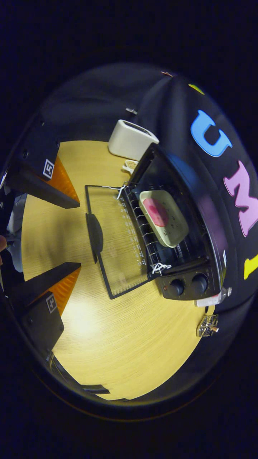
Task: Open the toaster oven, put the food inside, and close the toaster oven door.
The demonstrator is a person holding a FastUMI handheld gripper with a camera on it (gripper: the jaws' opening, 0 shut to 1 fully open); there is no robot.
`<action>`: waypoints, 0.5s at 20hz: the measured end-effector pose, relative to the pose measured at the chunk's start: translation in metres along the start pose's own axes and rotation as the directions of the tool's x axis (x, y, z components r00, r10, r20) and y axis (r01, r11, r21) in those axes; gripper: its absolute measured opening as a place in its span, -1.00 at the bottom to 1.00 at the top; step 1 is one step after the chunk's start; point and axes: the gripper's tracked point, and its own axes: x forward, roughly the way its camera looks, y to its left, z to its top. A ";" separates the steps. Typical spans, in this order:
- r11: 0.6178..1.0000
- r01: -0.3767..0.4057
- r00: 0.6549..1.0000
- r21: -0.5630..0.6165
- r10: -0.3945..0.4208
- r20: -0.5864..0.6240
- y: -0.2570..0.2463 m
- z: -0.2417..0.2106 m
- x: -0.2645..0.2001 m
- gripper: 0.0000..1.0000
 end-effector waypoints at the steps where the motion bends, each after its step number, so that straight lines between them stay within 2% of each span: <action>1: 0.999 0.020 1.000 -0.044 -0.020 0.002 -0.002 -0.004 0.005 0.98; 5: 0.982 0.083 0.996 -0.169 -0.084 0.002 -0.007 -0.017 0.031 0.99; 10: 0.970 0.136 0.990 -0.201 -0.142 -0.017 -0.008 -0.024 0.063 1.00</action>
